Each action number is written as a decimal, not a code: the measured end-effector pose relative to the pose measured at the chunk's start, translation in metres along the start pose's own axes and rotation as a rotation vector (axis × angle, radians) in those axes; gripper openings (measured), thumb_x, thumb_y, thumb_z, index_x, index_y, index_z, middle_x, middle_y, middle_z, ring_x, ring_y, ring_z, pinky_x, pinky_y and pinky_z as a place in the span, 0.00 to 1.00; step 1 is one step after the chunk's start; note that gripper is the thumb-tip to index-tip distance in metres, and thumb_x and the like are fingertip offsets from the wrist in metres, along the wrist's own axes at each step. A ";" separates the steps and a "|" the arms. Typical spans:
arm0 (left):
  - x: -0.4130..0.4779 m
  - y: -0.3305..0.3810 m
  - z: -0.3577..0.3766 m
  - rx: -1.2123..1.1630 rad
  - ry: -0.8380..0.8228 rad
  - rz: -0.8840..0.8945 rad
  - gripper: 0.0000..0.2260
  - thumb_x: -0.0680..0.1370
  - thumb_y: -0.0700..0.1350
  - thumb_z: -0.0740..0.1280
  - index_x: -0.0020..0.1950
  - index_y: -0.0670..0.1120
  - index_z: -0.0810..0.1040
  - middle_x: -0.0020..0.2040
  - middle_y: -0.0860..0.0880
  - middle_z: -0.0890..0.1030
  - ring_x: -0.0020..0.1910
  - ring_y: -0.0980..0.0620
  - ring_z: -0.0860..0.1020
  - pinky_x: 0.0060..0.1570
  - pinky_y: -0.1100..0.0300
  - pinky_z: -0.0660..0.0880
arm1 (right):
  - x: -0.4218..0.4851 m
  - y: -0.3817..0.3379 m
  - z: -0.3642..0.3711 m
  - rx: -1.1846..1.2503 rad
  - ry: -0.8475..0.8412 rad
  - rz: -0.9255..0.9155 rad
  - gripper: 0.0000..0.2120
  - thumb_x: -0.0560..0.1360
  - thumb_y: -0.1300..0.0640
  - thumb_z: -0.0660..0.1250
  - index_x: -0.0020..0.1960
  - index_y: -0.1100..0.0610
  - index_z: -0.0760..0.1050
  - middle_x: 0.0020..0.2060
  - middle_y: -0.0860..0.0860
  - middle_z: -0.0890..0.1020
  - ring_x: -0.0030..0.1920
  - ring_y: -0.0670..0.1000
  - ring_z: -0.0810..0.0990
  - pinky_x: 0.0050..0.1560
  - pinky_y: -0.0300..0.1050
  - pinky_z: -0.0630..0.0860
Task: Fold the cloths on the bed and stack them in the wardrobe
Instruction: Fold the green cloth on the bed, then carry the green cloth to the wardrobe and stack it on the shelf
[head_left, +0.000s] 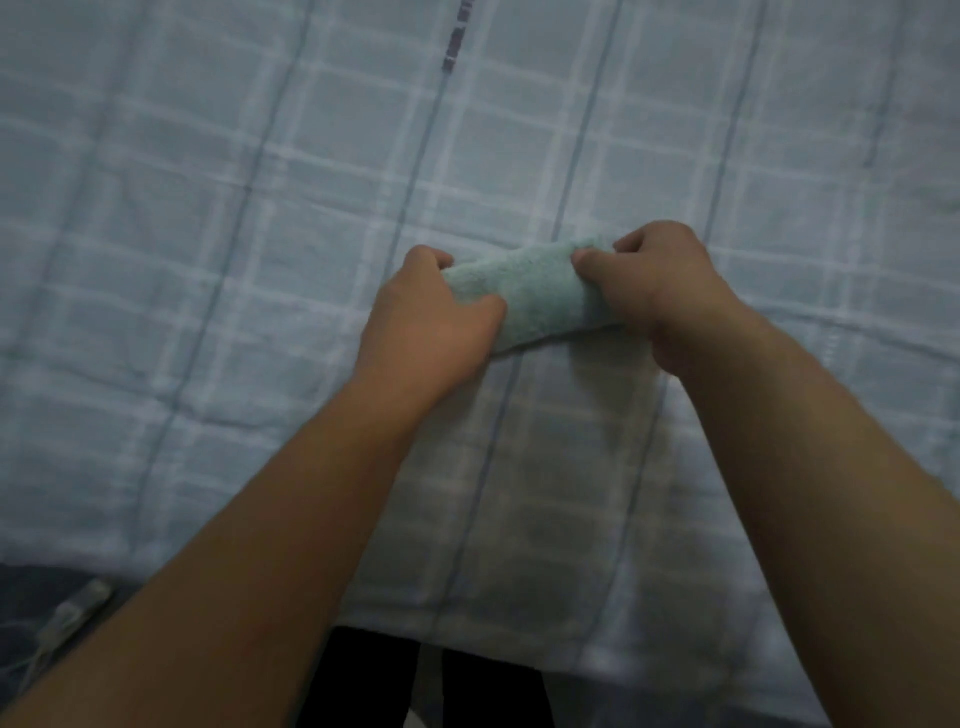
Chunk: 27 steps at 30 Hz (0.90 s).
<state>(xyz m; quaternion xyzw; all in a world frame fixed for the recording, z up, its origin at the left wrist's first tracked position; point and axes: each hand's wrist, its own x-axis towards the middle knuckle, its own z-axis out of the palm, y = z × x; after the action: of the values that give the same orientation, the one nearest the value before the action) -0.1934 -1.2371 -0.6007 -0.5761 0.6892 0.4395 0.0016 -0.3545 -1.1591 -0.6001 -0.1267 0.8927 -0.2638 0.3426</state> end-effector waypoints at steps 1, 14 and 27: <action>-0.003 0.004 -0.003 -0.119 -0.025 -0.043 0.20 0.72 0.51 0.73 0.62 0.48 0.78 0.53 0.50 0.82 0.51 0.50 0.81 0.53 0.56 0.80 | -0.006 -0.005 -0.003 0.112 -0.056 0.049 0.10 0.75 0.50 0.74 0.48 0.56 0.78 0.45 0.53 0.78 0.48 0.54 0.77 0.50 0.51 0.78; -0.141 0.090 -0.145 -0.941 -0.420 -0.231 0.19 0.78 0.39 0.72 0.67 0.42 0.74 0.57 0.42 0.83 0.49 0.47 0.86 0.42 0.45 0.84 | -0.194 -0.086 -0.121 0.779 -0.250 0.160 0.16 0.78 0.66 0.66 0.65 0.63 0.73 0.56 0.61 0.80 0.50 0.59 0.81 0.50 0.67 0.83; -0.281 0.192 -0.249 -0.771 -0.734 0.228 0.13 0.76 0.40 0.74 0.59 0.42 0.78 0.53 0.41 0.84 0.48 0.42 0.86 0.44 0.45 0.84 | -0.401 -0.143 -0.240 0.830 0.164 -0.136 0.10 0.79 0.49 0.68 0.55 0.55 0.79 0.50 0.53 0.81 0.45 0.54 0.84 0.38 0.54 0.84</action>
<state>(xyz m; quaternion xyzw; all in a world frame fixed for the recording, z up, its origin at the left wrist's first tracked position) -0.1256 -1.1750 -0.1890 -0.2653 0.4901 0.8302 -0.0170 -0.2166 -1.0223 -0.1515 -0.0154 0.7247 -0.6319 0.2744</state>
